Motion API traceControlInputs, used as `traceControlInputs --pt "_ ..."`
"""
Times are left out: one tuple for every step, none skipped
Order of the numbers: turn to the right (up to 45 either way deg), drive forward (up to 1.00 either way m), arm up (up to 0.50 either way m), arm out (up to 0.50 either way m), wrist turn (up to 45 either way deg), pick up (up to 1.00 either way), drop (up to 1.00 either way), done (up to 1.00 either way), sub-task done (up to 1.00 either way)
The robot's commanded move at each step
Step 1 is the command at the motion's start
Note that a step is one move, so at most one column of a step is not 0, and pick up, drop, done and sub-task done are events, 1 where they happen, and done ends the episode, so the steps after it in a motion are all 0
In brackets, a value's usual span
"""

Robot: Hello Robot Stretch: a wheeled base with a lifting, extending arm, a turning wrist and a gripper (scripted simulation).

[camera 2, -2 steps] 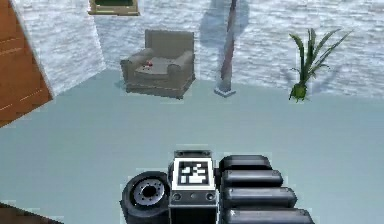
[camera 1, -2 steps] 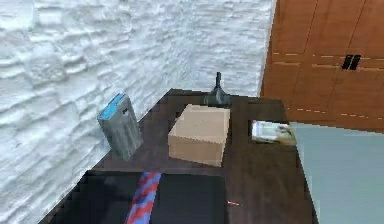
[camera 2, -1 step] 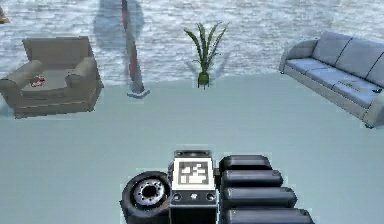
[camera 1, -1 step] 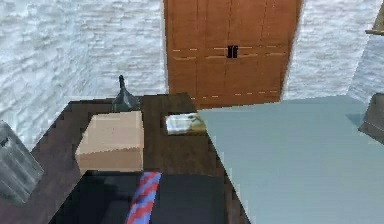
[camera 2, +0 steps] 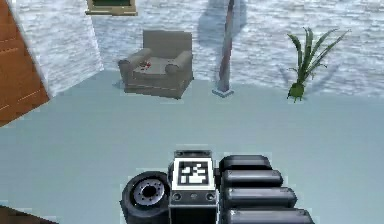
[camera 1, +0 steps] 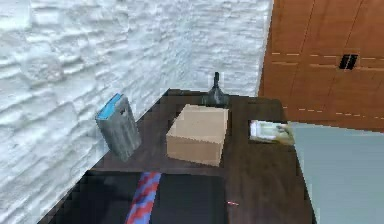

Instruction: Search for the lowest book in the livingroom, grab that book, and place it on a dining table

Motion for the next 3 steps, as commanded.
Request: traceControlInputs --pt "-45.0 0.00 0.00 0.00 0.0 0.00 0.00 0.00 0.00" --pt "-18.0 0.00 0.00 0.00 0.0 0.00 0.00 0.00 0.00" --pt "0.0 0.15 0.00 0.00 0.0 0.00 0.00 0.00 0.00"
